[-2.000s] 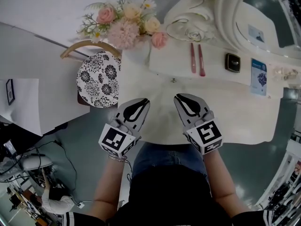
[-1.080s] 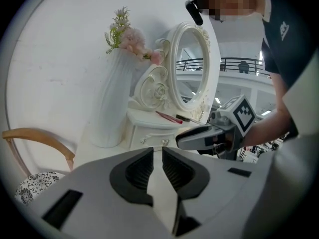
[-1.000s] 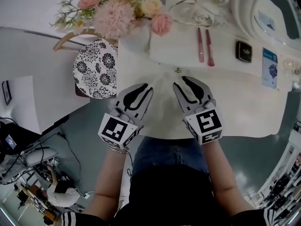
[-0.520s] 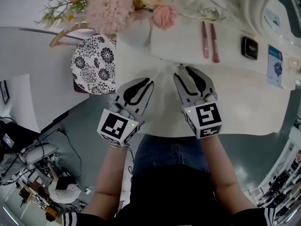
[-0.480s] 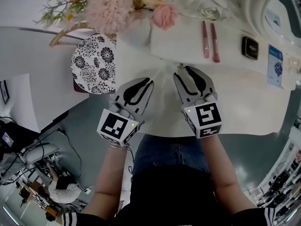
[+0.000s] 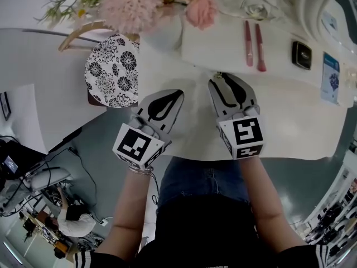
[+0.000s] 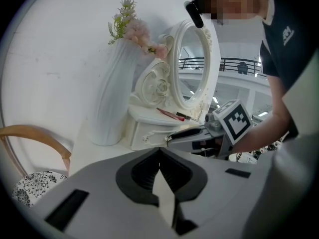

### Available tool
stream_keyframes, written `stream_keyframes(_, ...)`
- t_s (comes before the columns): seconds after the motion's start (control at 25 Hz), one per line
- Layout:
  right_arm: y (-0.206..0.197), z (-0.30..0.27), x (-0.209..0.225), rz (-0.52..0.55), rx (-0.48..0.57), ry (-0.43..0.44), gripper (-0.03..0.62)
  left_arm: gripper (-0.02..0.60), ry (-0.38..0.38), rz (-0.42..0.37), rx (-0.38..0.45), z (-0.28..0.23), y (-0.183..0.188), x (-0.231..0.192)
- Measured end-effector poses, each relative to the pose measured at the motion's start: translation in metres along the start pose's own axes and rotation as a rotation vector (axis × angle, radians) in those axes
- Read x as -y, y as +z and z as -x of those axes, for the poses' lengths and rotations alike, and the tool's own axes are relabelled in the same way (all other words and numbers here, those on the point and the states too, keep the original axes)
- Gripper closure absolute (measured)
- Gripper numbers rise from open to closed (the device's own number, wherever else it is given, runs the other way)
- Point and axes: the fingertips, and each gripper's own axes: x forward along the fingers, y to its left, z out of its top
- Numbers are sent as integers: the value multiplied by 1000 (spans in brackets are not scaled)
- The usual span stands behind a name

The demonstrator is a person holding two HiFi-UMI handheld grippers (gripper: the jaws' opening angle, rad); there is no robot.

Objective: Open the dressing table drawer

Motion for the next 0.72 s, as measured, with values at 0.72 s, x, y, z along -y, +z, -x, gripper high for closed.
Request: stream_keyframes(0.72, -8, 10, -4, 45, -41, -21, 508, 565, -7, 4, 10, 21, -3, 13)
